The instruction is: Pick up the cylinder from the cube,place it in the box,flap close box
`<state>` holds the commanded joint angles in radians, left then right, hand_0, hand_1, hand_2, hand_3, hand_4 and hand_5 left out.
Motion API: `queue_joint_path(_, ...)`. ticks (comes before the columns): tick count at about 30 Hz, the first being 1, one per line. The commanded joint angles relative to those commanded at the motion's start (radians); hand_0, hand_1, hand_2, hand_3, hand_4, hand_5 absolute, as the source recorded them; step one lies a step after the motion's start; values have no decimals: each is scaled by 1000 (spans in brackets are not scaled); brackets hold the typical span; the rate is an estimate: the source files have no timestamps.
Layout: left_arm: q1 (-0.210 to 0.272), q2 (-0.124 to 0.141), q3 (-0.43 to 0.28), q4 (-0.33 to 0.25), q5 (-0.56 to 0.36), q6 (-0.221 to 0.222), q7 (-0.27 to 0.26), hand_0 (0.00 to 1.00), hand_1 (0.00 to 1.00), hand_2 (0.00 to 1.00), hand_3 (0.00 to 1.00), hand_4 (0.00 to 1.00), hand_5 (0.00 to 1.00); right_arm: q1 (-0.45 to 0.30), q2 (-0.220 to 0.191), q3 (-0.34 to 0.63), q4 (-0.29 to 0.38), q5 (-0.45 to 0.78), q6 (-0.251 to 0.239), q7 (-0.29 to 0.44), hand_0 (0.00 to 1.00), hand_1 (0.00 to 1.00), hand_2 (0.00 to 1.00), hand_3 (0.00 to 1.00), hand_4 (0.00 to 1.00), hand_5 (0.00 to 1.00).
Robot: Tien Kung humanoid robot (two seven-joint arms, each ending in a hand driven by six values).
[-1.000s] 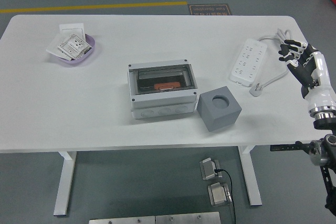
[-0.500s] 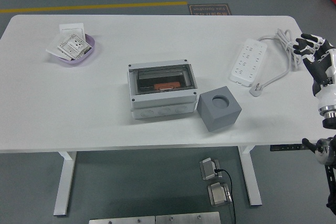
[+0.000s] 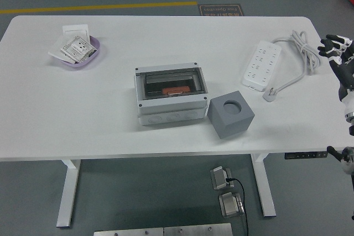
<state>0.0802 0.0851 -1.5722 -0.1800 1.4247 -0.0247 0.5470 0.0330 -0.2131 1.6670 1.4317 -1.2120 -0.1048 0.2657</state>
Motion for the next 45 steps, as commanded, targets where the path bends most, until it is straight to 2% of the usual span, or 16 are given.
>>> queue_joint_path(22,-9,7,-17,0,16,1,5,711,728,679,714,785,591,-9,1,35,7,-28,1,-17,674,622,641,626,826,473)
queue_joint_path(45,-5,-2,-16,0,5,1,5,713,728,677,714,786,584,0,-13,46,6,-41,-9,-28,675,619,634,628,814,467)
